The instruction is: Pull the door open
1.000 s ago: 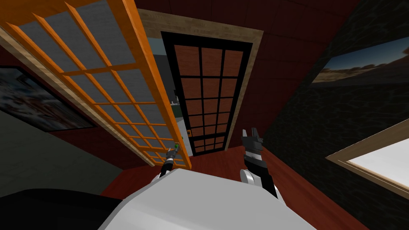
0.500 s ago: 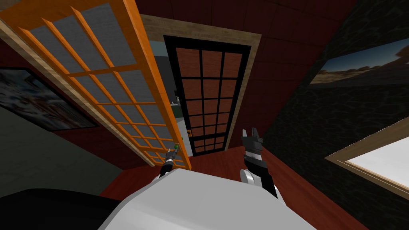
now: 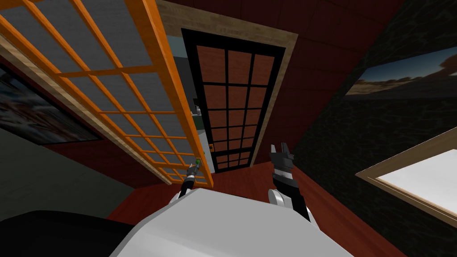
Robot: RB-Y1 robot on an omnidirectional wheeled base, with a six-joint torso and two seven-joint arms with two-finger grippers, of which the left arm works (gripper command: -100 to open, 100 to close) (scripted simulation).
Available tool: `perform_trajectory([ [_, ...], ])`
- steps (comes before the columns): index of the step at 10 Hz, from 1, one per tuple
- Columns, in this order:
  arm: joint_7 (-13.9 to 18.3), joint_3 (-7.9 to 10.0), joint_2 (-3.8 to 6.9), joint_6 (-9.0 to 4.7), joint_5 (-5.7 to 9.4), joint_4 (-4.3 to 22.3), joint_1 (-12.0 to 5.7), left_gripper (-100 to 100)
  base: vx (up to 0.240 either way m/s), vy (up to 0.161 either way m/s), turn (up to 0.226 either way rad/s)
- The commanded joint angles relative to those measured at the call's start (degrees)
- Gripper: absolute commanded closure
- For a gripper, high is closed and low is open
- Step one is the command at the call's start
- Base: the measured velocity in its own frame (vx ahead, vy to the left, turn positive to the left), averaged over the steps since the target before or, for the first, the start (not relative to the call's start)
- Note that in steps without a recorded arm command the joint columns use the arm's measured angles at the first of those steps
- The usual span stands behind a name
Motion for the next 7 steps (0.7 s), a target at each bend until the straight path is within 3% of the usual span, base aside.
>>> perform_trajectory([
  [1, 1.9, 0.42, 0.51, 0.31, 0.68, 0.8, 0.42, 100, -0.039, 0.029, -0.048],
  [7, 10.2, -0.47, 0.76, 0.19, 2.48, 0.7, 0.32, 100, -0.033, 0.019, -0.063],
])
